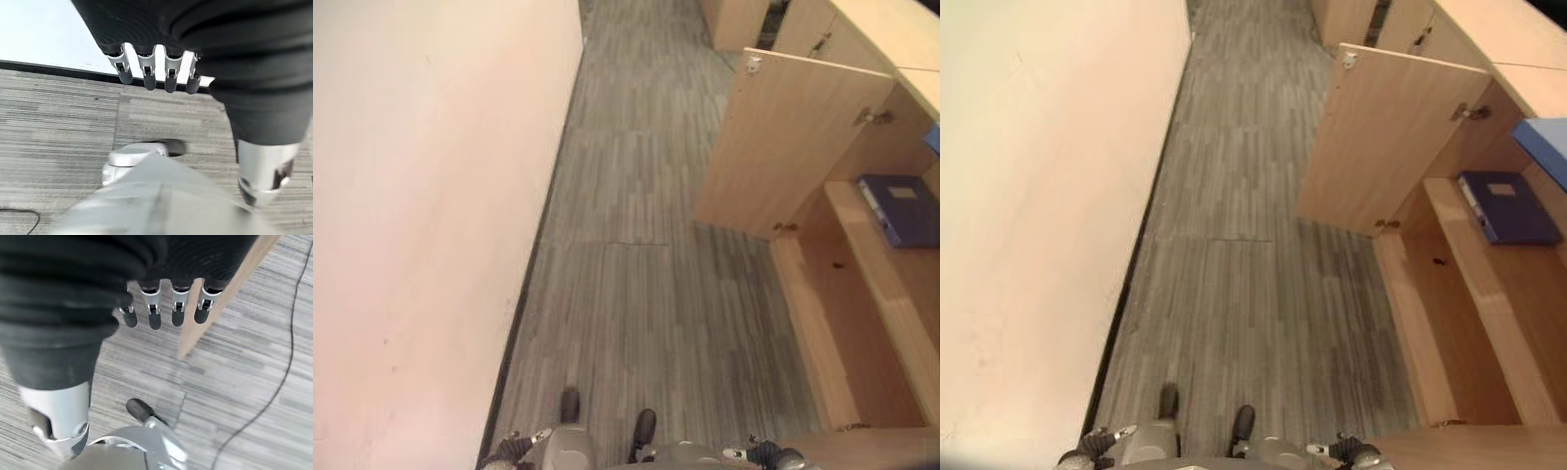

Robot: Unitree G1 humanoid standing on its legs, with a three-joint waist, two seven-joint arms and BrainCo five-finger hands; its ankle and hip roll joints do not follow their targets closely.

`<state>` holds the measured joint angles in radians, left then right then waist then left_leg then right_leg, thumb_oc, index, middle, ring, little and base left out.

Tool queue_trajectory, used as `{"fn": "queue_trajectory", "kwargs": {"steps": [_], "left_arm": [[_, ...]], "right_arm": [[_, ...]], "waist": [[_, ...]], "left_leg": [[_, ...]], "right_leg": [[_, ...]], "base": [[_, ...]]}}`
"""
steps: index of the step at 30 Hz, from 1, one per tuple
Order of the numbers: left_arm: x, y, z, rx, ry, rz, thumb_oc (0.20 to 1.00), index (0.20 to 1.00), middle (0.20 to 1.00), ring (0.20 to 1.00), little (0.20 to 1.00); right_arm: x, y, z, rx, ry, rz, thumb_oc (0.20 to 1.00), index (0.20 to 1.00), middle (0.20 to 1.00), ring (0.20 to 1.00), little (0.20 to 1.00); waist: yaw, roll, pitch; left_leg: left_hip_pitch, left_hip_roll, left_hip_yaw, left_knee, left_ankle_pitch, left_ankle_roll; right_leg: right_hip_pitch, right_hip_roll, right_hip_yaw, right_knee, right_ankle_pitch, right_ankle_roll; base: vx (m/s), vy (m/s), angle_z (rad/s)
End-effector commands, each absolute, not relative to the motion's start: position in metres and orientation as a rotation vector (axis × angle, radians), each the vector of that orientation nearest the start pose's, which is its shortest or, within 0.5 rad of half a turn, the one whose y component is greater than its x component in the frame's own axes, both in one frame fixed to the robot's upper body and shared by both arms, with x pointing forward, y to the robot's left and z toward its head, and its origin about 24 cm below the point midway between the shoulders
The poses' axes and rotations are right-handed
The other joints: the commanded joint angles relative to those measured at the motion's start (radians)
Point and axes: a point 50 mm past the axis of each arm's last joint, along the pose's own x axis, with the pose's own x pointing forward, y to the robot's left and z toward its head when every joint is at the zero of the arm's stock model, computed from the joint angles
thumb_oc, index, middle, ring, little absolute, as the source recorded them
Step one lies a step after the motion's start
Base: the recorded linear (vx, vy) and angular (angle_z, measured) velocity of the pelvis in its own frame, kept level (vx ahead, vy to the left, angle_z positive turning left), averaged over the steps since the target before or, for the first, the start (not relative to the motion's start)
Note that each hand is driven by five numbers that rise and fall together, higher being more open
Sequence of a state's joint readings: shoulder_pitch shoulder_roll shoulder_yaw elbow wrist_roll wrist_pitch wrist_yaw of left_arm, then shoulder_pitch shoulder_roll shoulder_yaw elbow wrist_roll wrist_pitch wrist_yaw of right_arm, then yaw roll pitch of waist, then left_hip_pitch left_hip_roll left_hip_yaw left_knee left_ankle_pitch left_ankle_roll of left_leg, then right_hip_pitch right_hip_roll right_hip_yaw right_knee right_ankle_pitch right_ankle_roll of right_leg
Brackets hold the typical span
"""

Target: Put the empty folder in the office cabinet

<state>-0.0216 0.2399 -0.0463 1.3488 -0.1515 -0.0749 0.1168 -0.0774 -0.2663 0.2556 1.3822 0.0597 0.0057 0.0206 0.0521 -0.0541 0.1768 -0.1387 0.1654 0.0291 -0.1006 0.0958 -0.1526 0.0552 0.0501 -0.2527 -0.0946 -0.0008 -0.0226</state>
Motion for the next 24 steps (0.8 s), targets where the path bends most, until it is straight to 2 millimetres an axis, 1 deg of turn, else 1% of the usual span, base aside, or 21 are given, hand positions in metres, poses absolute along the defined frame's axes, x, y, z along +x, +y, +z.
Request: {"fn": "queue_trajectory", "kwargs": {"steps": [1,3,4,7,8,9,10,11,12,14,15,16,17,18,20,21,22,24], "left_arm": [[0.060,0.257,-0.162,0.199,1.275,0.343,1.000,1.000,1.000,1.000,1.000],[0.051,0.258,-0.163,0.194,1.304,0.353,1.000,1.000,1.000,1.000,1.000],[0.050,0.258,-0.163,0.194,1.304,0.353,1.000,1.000,1.000,1.000,1.000],[0.053,0.262,-0.162,0.184,1.292,0.376,1.000,1.000,1.000,1.000,1.000],[0.056,0.265,-0.160,0.185,1.279,0.384,1.000,1.000,1.000,1.000,1.000],[0.063,0.270,-0.158,0.197,1.257,0.388,1.000,1.000,1.000,1.000,1.000],[0.065,0.271,-0.157,0.201,1.251,0.390,1.000,1.000,1.000,1.000,1.000],[0.065,0.271,-0.157,0.201,1.251,0.390,1.000,1.000,1.000,1.000,1.000],[0.068,0.276,-0.155,0.212,1.241,0.400,1.000,1.000,1.000,1.000,1.000],[0.073,0.280,-0.152,0.221,1.224,0.403,1.000,1.000,1.000,1.000,1.000],[0.073,0.281,-0.152,0.224,1.221,0.406,1.000,1.000,1.000,1.000,1.000],[0.074,0.283,-0.151,0.227,1.221,0.408,1.000,1.000,1.000,1.000,1.000],[0.073,0.284,-0.151,0.228,1.223,0.412,1.000,1.000,1.000,1.000,1.000],[0.073,0.284,-0.151,0.228,1.225,0.412,1.000,1.000,1.000,1.000,1.000],[0.068,0.282,-0.153,0.233,1.244,0.404,1.000,1.000,1.000,1.000,1.000],[0.068,0.279,-0.154,0.233,1.249,0.387,1.000,1.000,1.000,1.000,1.000],[0.068,0.279,-0.154,0.237,1.251,0.380,1.000,1.000,1.000,1.000,1.000],[0.070,0.278,-0.154,0.247,1.248,0.368,1.000,1.000,1.000,1.000,1.000]], "right_arm": [[0.076,-0.253,-0.162,-0.321,1.338,-0.041,1.000,1.000,1.000,1.000,1.000],[0.076,-0.252,-0.162,-0.300,1.330,-0.057,1.000,1.000,1.000,1.000,1.000],[0.076,-0.252,-0.162,-0.300,1.330,-0.057,1.000,1.000,1.000,1.000,1.000],[0.079,-0.251,-0.161,-0.265,1.316,-0.079,1.000,1.000,1.000,1.000,1.000],[0.079,-0.250,-0.162,-0.271,1.316,-0.066,1.000,1.000,1.000,1.000,1.000],[0.083,-0.246,-0.162,-0.291,1.309,-0.033,1.000,1.000,1.000,1.000,1.000],[0.088,-0.245,-0.161,-0.300,1.296,-0.021,1.000,1.000,1.000,1.000,1.000],[0.088,-0.245,-0.161,-0.300,1.296,-0.021,1.000,1.000,1.000,1.000,1.000],[0.096,-0.241,-0.160,-0.312,1.268,0.005,1.000,1.000,1.000,1.000,1.000],[0.110,-0.235,-0.157,-0.328,1.216,0.037,1.000,1.000,1.000,1.000,1.000],[0.116,-0.232,-0.156,-0.333,1.193,0.054,1.000,1.000,1.000,1.000,1.000],[0.122,-0.229,-0.155,-0.336,1.175,0.070,1.000,1.000,1.000,1.000,1.000],[0.128,-0.226,-0.153,-0.346,1.155,0.090,1.000,1.000,1.000,1.000,1.000],[0.130,-0.226,-0.152,-0.350,1.147,0.094,1.000,1.000,1.000,1.000,1.000],[0.133,-0.226,-0.152,-0.363,1.142,0.104,1.000,1.000,1.000,1.000,1.000],[0.133,-0.229,-0.151,-0.373,1.145,0.097,1.000,1.000,1.000,1.000,1.000],[0.133,-0.230,-0.151,-0.374,1.148,0.092,1.000,1.000,1.000,1.000,1.000],[0.129,-0.234,-0.152,-0.368,1.166,0.079,1.000,1.000,1.000,1.000,1.000]], "waist": [[-0.003,0.019,-0.063],[-0.008,0.022,-0.084],[-0.007,0.022,-0.084],[-0.015,0.029,-0.102],[-0.016,0.028,-0.108],[-0.012,0.030,-0.101],[-0.006,0.033,-0.093],[-0.005,0.033,-0.093],[0.008,0.037,-0.084],[0.016,0.032,-0.069],[0.016,0.028,-0.062],[0.016,0.024,-0.056],[0.013,0.024,-0.047],[0.014,0.025,-0.043],[0.007,0.023,-0.028],[-0.005,0.021,-0.015],[-0.011,0.017,-0.009],[-0.028,0.011,0.000]], "left_leg": [[0.012,-0.061,-0.002,0.024,0.034,0.072],[0.040,-0.087,0.007,0.013,0.010,0.087],[0.040,-0.087,0.009,0.013,0.010,0.087],[0.068,-0.142,0.026,0.013,-0.028,0.118],[0.074,-0.164,0.032,0.013,-0.044,0.128],[0.097,-0.191,0.046,0.013,-0.073,0.151],[0.107,-0.198,0.059,0.013,-0.085,0.161],[0.107,-0.199,0.060,0.013,-0.085,0.161],[0.141,-0.202,0.093,0.013,-0.124,0.164],[0.175,-0.198,0.136,0.013,-0.151,0.168],[0.182,-0.194,0.155,0.013,-0.154,0.170],[0.186,-0.188,0.177,0.013,-0.157,0.169],[0.193,-0.179,0.199,0.013,-0.163,0.168],[0.194,-0.175,0.206,0.013,-0.162,0.166],[0.217,-0.170,0.234,0.013,-0.171,0.165],[0.241,-0.171,0.243,0.013,-0.187,0.162],[0.250,-0.174,0.240,0.013,-0.192,0.162],[0.271,-0.178,0.227,0.013,-0.209,0.161]], "right_leg": [[0.080,-0.146,0.066,0.046,-0.045,0.114],[0.071,-0.175,0.078,0.048,-0.035,0.130],[0.072,-0.176,0.079,0.048,-0.035,0.130],[0.052,-0.225,0.096,0.068,-0.022,0.160],[0.039,-0.245,0.101,0.096,-0.023,0.166],[0.006,-0.278,0.106,0.187,-0.026,0.173],[-0.012,-0.299,0.082,0.232,-0.005,0.171],[-0.013,-0.300,0.083,0.234,-0.005,0.172],[-0.028,-0.364,-0.028,0.319,0.025,0.162],[-0.039,-0.410,-0.137,0.379,0.047,0.162],[-0.050,-0.412,-0.168,0.383,0.062,0.168],[-0.067,-0.403,-0.195,0.368,0.072,0.173],[-0.105,-0.379,-0.225,0.343,0.073,0.175],[-0.104,-0.366,-0.229,0.308,0.070,0.182],[-0.138,-0.323,-0.247,0.243,0.091,0.190],[-0.176,-0.286,-0.240,0.174,0.125,0.199],[-0.191,-0.274,-0.228,0.149,0.138,0.204],[-0.220,-0.244,-0.171,0.108,0.160,0.211]], "base": [[0.23,0.294,-0.84],[0.18,0.253,-0.42],[0.15,0.244,-0.07],[0.14,0.288,-0.17],[0.17,0.405,-0.40],[0.15,0.366,-0.34],[0.09,0.255,-0.28],[0.13,0.196,-0.23],[0.14,0.177,-0.30],[0.15,0.166,-0.64],[0.09,0.056,-0.84],[0.06,0.014,-0.53],[0.04,-0.029,-0.39],[0.05,-0.031,-0.41],[0.12,-0.064,-0.64],[0.18,-0.105,-0.65],[0.20,-0.133,-0.52],[0.20,-0.135,0.02]]}}
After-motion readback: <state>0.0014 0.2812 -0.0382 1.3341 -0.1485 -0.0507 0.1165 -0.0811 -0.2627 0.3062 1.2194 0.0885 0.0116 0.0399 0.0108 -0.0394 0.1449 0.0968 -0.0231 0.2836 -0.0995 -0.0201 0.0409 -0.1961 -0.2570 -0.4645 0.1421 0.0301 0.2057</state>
